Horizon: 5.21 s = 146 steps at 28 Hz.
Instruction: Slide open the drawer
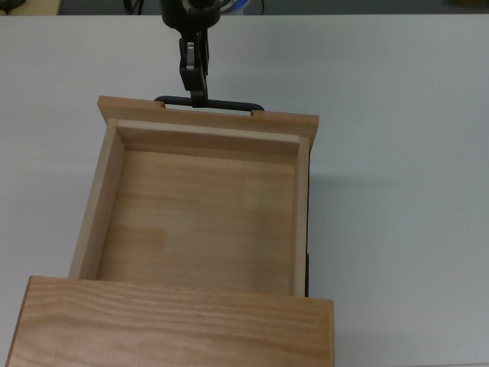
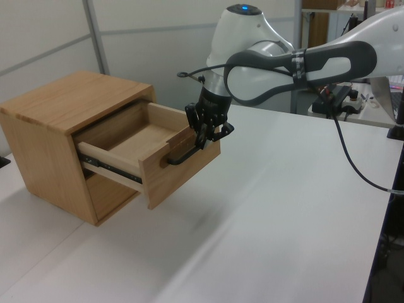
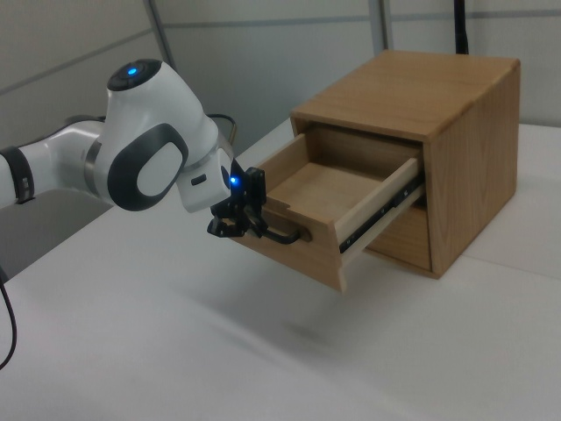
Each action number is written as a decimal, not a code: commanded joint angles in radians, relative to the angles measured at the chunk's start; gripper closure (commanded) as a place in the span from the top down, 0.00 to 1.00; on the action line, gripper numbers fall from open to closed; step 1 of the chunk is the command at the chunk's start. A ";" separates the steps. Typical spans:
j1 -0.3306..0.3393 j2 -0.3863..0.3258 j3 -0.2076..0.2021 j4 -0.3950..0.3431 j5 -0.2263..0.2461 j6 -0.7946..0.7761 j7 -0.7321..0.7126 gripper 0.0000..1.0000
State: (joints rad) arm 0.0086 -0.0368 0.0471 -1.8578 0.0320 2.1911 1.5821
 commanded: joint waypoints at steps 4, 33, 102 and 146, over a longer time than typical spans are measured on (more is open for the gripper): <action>0.005 -0.037 -0.009 0.103 -0.006 -0.232 0.007 0.00; 0.008 -0.038 -0.004 0.129 -0.009 -0.358 -0.350 1.00; 0.013 -0.011 0.002 0.178 -0.136 -0.557 -1.556 1.00; 0.013 -0.002 0.002 0.201 -0.078 -0.599 -1.530 1.00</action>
State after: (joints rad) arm 0.0155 -0.0601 0.0535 -1.7043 -0.0639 1.6395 0.0475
